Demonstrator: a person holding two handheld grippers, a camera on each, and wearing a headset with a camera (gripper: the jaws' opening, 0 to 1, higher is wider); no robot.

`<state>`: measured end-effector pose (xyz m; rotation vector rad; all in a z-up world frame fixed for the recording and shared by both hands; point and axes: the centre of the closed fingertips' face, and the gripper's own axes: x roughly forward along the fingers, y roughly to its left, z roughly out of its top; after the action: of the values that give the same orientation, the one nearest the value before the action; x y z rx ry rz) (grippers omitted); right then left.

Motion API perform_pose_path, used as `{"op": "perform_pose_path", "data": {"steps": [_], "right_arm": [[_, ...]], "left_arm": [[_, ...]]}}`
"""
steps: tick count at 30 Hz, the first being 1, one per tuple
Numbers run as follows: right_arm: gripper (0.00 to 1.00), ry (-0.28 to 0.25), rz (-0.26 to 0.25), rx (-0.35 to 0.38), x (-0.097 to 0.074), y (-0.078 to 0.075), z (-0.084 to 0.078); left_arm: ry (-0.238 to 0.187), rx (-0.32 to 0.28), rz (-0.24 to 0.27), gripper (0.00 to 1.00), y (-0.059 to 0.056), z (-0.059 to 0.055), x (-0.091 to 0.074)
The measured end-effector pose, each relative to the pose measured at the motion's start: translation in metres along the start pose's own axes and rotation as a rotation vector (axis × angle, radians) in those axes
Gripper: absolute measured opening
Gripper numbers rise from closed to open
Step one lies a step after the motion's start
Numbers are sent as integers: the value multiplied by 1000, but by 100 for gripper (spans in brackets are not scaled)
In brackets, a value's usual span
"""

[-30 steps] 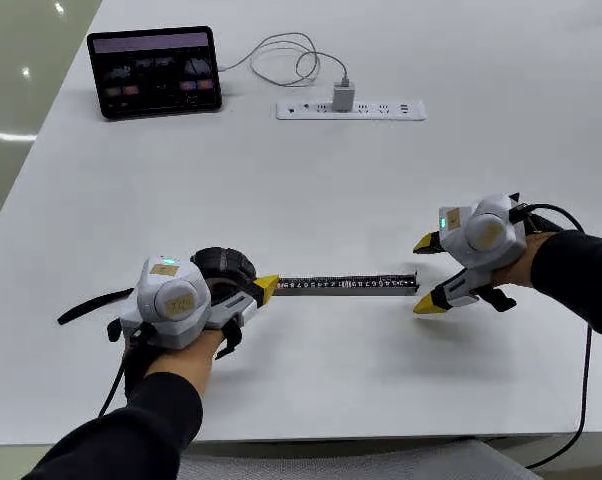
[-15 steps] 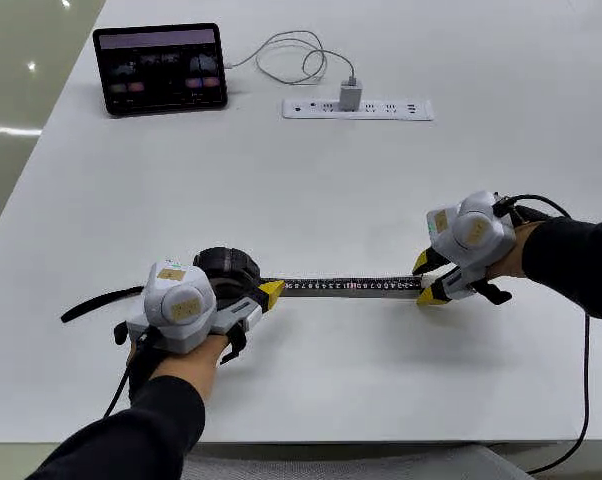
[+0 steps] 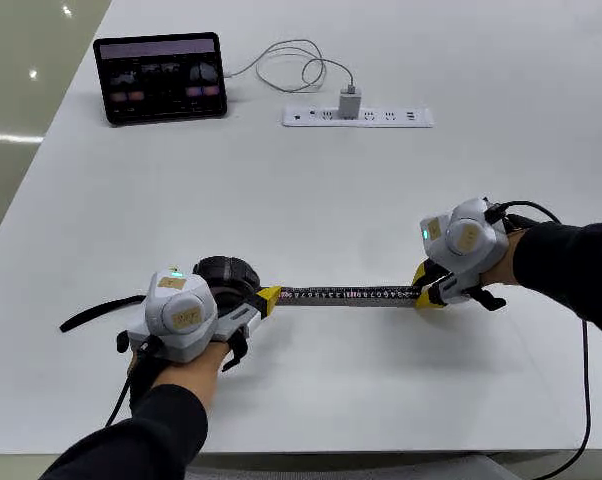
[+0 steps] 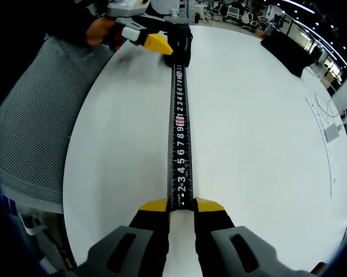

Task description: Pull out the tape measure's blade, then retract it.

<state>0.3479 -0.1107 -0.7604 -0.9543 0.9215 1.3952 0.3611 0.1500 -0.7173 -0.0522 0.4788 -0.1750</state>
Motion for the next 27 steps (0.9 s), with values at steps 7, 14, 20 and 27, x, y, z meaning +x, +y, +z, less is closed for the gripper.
{"op": "perform_pose_path", "data": {"steps": [7, 14, 20, 27], "right_arm": [[11, 34, -1, 16, 1, -4, -3], [11, 64, -20, 42, 0, -4, -2], [11, 80, -23, 61, 0, -3, -2], [11, 60, -26, 86, 0, -4, -2]], "left_arm": [[16, -13, 17, 83, 4, 0, 8], [45, -55, 4, 78, 3, -5, 10], [60, -79, 11, 66, 4, -4, 12], [81, -57, 23, 65, 4, -6, 12]]}}
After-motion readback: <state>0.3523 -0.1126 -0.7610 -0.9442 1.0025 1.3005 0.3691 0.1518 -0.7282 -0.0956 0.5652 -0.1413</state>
